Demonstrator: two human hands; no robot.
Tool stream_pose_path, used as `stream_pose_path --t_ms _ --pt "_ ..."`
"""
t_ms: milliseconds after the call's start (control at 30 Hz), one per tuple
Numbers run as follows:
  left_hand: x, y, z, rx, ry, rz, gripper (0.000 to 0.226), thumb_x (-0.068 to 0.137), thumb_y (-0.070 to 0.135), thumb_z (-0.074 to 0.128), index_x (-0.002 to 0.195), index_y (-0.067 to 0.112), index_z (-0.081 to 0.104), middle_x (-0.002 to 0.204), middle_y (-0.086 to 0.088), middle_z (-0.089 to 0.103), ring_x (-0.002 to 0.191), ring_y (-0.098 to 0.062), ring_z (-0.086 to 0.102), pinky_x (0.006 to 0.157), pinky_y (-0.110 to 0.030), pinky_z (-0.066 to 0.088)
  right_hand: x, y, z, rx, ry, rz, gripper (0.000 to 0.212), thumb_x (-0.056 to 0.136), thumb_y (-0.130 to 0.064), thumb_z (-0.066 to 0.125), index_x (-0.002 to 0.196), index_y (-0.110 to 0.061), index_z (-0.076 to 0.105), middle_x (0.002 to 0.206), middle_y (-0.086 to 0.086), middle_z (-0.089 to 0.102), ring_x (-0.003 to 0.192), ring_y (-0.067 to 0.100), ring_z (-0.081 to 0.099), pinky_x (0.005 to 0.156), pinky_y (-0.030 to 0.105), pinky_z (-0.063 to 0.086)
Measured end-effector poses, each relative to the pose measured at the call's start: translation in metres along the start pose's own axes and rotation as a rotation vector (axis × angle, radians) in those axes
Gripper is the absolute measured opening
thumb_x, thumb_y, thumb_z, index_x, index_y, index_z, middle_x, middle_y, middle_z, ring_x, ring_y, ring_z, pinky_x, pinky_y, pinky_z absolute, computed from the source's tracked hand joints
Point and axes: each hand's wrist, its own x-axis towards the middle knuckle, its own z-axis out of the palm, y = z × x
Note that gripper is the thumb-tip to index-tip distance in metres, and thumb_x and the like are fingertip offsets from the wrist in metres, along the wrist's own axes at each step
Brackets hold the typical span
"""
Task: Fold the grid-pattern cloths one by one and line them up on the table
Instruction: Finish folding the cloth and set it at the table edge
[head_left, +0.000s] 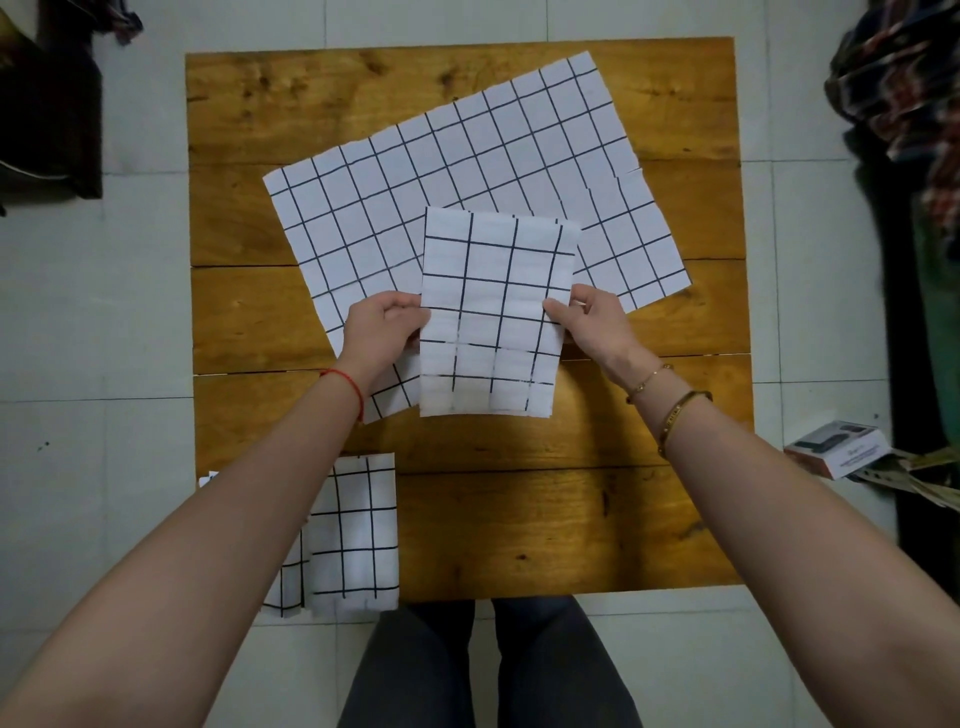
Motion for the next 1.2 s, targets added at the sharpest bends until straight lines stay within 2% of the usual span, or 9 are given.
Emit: stream_pose_path --t_ms 133,233,300,400,567,767,867,1000,1200 --pt "0.002 -0.001 -0.003 -0.017 0.021 -0.015 0.016 0.084 0.009 0.069 0.1 0.011 0.067 0.077 0.001 0.064 0.068 -0.011 0.06 0.07 -0.024 0.055 -0.009 -0.003 -0.002 -0.038 -0.108 -0.11 0.02 0.082 -0.025 0.069 0.097 -0.014 0.064 0.068 0.008 0.044 0.068 0.017 0.047 0.078 0.044 0.054" --pt "0.0 -0.002 -0.005 -0.027 0.006 -0.004 0.012 0.084 0.006 0.069 0.094 0.014 0.067 0.074 0.0 0.064 0.064 -0.01 0.06 0.068 -0.025 0.054 -0.014 -0.007 -0.004 -0.051 -0.039 -0.171 0.012 0.087 -0.005 0.065 0.091 -0.017 0.067 0.055 -0.008 0.038 0.055 0.007 0.038 0.063 0.028 0.042" --pt "-0.002 -0.001 -0.005 -0.046 -0.005 0.015 0.013 0.084 0.003 0.068 0.084 0.016 0.066 0.066 0.003 0.063 0.056 -0.006 0.059 0.062 -0.021 0.052 -0.014 -0.008 -0.001 -0.018 0.026 -0.184 0.01 0.086 -0.005 0.066 0.09 -0.011 0.072 0.062 -0.01 0.057 0.061 0.008 0.055 0.067 0.028 0.049" --pt "-0.004 -0.002 -0.005 -0.053 -0.02 0.044 0.013 0.084 -0.001 0.066 0.08 0.011 0.07 0.072 0.002 0.069 0.066 -0.008 0.065 0.069 -0.022 0.055 -0.015 -0.006 -0.001 0.093 0.027 -0.171 0.019 0.085 0.0 0.066 0.096 -0.011 0.075 0.097 0.002 0.074 0.095 0.014 0.069 0.089 0.033 0.056" --pt "-0.004 -0.01 0.0 0.056 0.005 0.12 0.028 0.089 -0.007 0.053 0.084 0.011 0.074 0.092 0.001 0.072 0.078 0.0 0.064 0.072 -0.012 0.053 -0.009 0.008 -0.001 0.06 0.005 -0.178 0.046 0.088 0.009 0.055 0.078 -0.029 0.079 0.097 -0.007 0.075 0.1 0.011 0.068 0.097 0.039 0.052" --pt "-0.002 -0.024 0.004 0.17 0.024 0.153 0.031 0.091 -0.001 0.053 0.094 0.019 0.077 0.097 0.0 0.074 0.091 -0.016 0.064 0.091 -0.033 0.053 -0.006 0.015 0.005 0.019 0.037 -0.093 0.059 0.086 0.014 0.037 0.078 -0.028 0.077 0.104 -0.01 0.072 0.111 0.007 0.061 0.106 0.031 0.045" --pt "-0.008 -0.025 0.005 0.236 -0.003 0.244 0.032 0.09 -0.004 0.052 0.101 0.015 0.075 0.114 -0.001 0.07 0.11 -0.01 0.061 0.096 -0.011 0.045 -0.007 0.013 0.01 -0.011 0.123 -0.124 0.055 0.085 0.01 0.035 0.083 -0.027 0.076 0.105 -0.005 0.071 0.11 0.011 0.061 0.106 0.032 0.044" --pt "-0.017 -0.032 0.007 0.409 -0.031 0.381 0.037 0.088 -0.002 0.059 0.121 0.013 0.068 0.136 -0.002 0.056 0.124 -0.012 0.051 0.101 -0.004 0.033 -0.018 0.005 0.015 -0.223 0.199 -0.276 0.038 0.089 0.002 0.04 0.108 -0.012 0.069 0.114 0.002 0.064 0.108 0.018 0.057 0.099 0.03 0.046" --pt "-0.029 -0.054 0.006 0.646 -0.044 0.5 0.058 0.089 0.012 0.063 0.143 0.013 0.044 0.146 -0.001 0.043 0.136 -0.015 0.031 0.11 -0.02 0.022 -0.024 0.009 0.038 -0.681 0.215 -0.504 0.035 0.088 -0.019 0.055 0.123 -0.015 0.057 0.122 0.007 0.052 0.114 0.024 0.044 0.098 0.036 0.04"
